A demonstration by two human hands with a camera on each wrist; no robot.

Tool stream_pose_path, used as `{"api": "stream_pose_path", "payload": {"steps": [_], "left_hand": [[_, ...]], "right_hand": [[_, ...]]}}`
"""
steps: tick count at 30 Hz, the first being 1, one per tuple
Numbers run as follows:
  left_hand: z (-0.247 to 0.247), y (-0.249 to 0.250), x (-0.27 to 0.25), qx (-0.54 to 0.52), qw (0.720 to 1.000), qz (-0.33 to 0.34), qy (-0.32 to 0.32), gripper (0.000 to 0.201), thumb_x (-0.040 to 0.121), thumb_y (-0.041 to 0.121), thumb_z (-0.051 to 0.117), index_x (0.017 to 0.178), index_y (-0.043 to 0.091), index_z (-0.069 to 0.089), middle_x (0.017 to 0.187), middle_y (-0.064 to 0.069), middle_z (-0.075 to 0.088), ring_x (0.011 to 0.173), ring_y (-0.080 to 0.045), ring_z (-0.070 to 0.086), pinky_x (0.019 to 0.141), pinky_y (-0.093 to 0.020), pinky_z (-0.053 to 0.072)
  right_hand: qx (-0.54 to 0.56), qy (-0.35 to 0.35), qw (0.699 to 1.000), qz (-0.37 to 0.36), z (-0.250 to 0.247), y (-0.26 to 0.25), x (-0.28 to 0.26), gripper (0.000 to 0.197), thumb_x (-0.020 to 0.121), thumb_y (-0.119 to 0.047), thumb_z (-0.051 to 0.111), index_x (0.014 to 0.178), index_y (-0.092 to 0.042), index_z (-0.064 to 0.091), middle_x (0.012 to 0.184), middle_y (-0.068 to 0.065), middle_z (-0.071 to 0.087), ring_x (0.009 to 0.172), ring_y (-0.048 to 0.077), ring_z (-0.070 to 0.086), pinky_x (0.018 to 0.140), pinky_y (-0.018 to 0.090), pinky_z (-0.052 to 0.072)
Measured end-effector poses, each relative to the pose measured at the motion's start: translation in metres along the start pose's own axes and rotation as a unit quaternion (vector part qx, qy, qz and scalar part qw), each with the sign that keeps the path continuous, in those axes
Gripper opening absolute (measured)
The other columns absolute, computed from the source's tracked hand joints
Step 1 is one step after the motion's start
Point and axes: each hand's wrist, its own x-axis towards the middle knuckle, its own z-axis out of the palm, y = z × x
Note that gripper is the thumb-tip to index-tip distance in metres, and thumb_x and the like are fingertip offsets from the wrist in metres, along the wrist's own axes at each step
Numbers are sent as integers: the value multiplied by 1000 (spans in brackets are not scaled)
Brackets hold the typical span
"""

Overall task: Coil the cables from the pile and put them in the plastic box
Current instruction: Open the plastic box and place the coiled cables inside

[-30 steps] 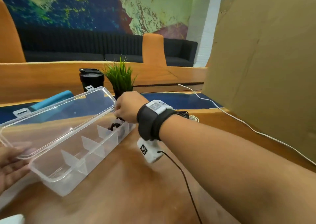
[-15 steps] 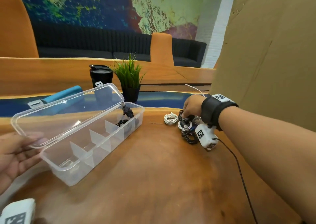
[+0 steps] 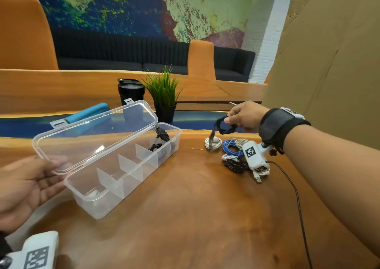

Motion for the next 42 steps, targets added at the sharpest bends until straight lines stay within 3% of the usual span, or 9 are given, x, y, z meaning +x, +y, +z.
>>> {"api": "stream_pose_path", "payload": {"steps": [3, 9, 14, 21, 25, 29, 34, 38, 42], "left_hand": [[14, 8, -13, 8, 1000, -4, -20, 16, 98, 11, 47, 93, 12, 63, 61, 1, 73, 50, -6, 68, 43, -19, 54], [21, 20, -43, 8, 999, 16, -46, 12, 96, 8, 52, 97, 8, 65, 68, -3, 73, 52, -8, 67, 49, -19, 56], [29, 24, -53, 8, 999, 25, -43, 15, 94, 9, 57, 107, 5, 63, 73, -6, 72, 57, -10, 66, 55, -21, 57], [30, 25, -55, 5, 999, 27, -37, 15, 95, 9, 57, 107, 4, 64, 75, -6, 73, 59, -11, 68, 55, -22, 59], [31, 25, -56, 8, 999, 29, -31, 15, 95, 8, 56, 107, 4, 64, 77, -7, 73, 60, -12, 68, 54, -22, 58], [32, 26, -58, 14, 999, 31, -31, 15, 97, 7, 55, 105, 3, 66, 79, -9, 73, 63, -13, 70, 54, -23, 58], [31, 25, -58, 20, 999, 29, -41, 16, 96, 8, 56, 108, 3, 65, 81, -10, 73, 67, -15, 69, 57, -23, 60], [35, 21, -55, 16, 998, 30, -57, 15, 95, 9, 57, 106, 5, 65, 85, -12, 74, 68, -16, 71, 55, -22, 59], [29, 20, -45, 7, 999, 26, -47, 13, 96, 8, 52, 100, 6, 65, 72, -5, 76, 59, -11, 72, 52, -20, 58]], "right_hand": [[71, 6, 997, -17, 2, -9, -2, 13, 88, -21, 72, 88, -8, 71, 67, 3, 57, 60, 14, 44, 49, 25, 39], [195, -70, 975, -76, 27, -50, -20, 13, 93, -16, 65, 95, -5, 70, 77, 7, 69, 60, 11, 49, 52, 22, 47], [185, -90, 971, -119, 60, -91, -37, 19, 91, -11, 66, 104, 3, 67, 81, 14, 65, 58, 12, 51, 51, 20, 51], [47, -72, 979, -186, 84, -134, -42, 13, 91, -22, 68, 95, -12, 74, 87, 8, 72, 65, 12, 59, 60, 24, 56], [-89, -113, 959, -245, 104, -149, -46, 11, 91, -24, 67, 96, -17, 75, 84, 1, 70, 65, 9, 60, 50, 18, 48], [-169, -175, 939, -243, 141, -156, -49, 13, 91, -24, 68, 98, -18, 76, 83, 0, 71, 71, 16, 67, 57, 23, 56], [-332, -160, 897, -244, 171, -149, -48, 22, 87, -28, 71, 103, -14, 75, 92, 3, 71, 86, 20, 67, 84, 36, 58], [-423, -127, 851, -286, 172, -154, -55, 26, 90, -31, 65, 106, -12, 71, 98, 5, 67, 86, 23, 59, 72, 29, 47], [-439, -175, 818, -328, 151, -154, -55, 32, 100, -28, 50, 117, -9, 70, 113, 5, 67, 95, 20, 57, 76, 24, 40]]}}
